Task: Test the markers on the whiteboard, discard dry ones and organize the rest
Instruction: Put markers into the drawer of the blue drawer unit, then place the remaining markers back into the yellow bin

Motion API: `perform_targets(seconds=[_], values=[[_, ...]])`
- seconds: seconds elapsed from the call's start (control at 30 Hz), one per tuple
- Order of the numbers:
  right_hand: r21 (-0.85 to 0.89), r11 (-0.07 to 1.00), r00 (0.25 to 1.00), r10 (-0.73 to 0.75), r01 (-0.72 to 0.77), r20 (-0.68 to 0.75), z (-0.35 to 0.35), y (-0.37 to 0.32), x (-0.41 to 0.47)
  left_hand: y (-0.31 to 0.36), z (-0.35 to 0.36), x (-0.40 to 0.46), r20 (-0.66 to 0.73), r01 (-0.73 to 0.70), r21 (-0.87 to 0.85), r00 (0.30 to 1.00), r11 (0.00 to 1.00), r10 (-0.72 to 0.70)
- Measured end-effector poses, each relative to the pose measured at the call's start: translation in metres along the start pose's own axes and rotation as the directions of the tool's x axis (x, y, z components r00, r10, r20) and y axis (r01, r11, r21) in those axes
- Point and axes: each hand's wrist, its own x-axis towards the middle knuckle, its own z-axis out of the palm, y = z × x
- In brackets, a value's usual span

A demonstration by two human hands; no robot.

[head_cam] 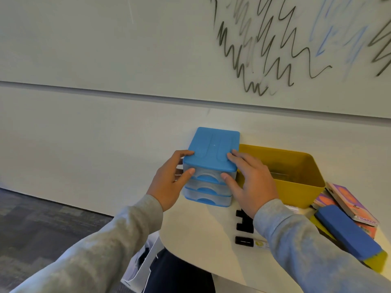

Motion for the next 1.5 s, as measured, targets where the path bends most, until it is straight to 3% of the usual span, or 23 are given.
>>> perform_targets(seconds=[0.6,0.73,0.83,0.9,0.97,1.07,1.23,1.5], values=[[-0.117,0.993,0.968,0.028,0.002,0.249,-0.03,-0.01,0.003,0.009,-0.003,-0.002,0.123,-0.006,0.173,0.992,0.985,-0.016],[-0.135,0.989,0.974,-0.032,0.064,0.224,-0.045,0.005,-0.014,0.013,-0.006,0.0,0.051,-0.172,0.43,0.985,0.886,0.166],[-0.152,0.977,0.973,-0.116,0.148,0.199,-0.057,0.026,-0.038,0.029,-0.003,-0.005,0.005,-0.336,0.592,0.911,0.733,0.413],[-0.118,0.978,0.96,-0.142,0.174,0.242,-0.063,0.038,-0.057,0.044,0.005,-0.01,0.059,-0.457,0.597,0.844,0.659,0.533],[-0.108,0.977,0.931,-0.138,0.184,0.337,-0.068,0.047,-0.078,0.056,0.017,-0.018,0.21,-0.586,0.522,0.792,0.62,0.573],[-0.131,0.971,0.879,-0.117,0.198,0.462,-0.07,0.053,-0.101,0.059,0.041,-0.031,0.435,-0.68,0.435,0.733,0.59,0.523],[-0.217,0.957,0.812,-0.031,0.192,0.583,-0.066,0.058,-0.113,0.049,0.079,-0.042,0.633,-0.692,0.416,0.686,0.59,0.358],[-0.203,0.955,0.765,-0.038,0.217,0.643,-0.077,0.066,-0.114,0.052,0.122,-0.035,0.711,-0.664,0.527,0.686,0.531,0.153]])
